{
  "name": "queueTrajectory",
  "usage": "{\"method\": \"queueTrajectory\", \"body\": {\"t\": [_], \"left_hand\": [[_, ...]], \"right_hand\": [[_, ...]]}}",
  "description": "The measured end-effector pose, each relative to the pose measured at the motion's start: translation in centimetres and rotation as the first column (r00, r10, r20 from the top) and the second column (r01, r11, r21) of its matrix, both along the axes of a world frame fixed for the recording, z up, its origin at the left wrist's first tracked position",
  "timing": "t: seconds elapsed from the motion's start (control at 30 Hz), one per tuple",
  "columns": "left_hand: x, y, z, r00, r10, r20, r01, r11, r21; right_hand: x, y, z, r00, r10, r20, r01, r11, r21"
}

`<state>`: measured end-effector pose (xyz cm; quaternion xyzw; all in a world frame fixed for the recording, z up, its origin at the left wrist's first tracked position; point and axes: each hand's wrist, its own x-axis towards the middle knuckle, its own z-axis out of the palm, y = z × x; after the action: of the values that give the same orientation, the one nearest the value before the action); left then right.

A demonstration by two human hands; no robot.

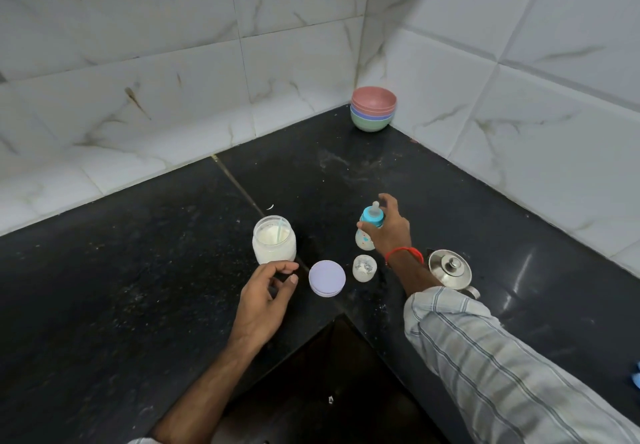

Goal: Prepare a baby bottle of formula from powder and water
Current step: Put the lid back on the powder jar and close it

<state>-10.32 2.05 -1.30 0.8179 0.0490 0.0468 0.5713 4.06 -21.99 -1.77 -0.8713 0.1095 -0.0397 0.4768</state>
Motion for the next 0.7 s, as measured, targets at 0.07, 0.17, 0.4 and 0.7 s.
{"method": "queueTrajectory", "body": {"t": [0.07, 0.17, 0.4, 0.7], "left_hand": [[0.2, 0.1, -0.1, 1.000, 0.004, -0.006, -0.004, 1.000, -0.006], [0.6, 0.2, -0.2, 1.000, 0.002, 0.002, -0.002, 1.000, -0.004], [2.0, 1.2, -1.3, 0.984, 0.176, 0.033, -0.175, 0.984, -0.016], [5.4, 2.2, -2.7, 0.984, 0.102, -0.144, -0.071, 0.976, 0.205]], "right_hand": [[-0.2, -0.2, -0.8, 1.000, 0.012, -0.007, -0.012, 1.000, -0.004], [-0.4, -0.3, -1.0, 0.999, 0.029, -0.018, -0.029, 1.000, 0.004], [-5.5, 3.0, 1.0, 0.820, 0.429, 0.378, -0.238, 0.857, -0.457], [-6.6, 5.5, -2.9, 0.630, 0.561, -0.537, -0.729, 0.188, -0.658]]}}
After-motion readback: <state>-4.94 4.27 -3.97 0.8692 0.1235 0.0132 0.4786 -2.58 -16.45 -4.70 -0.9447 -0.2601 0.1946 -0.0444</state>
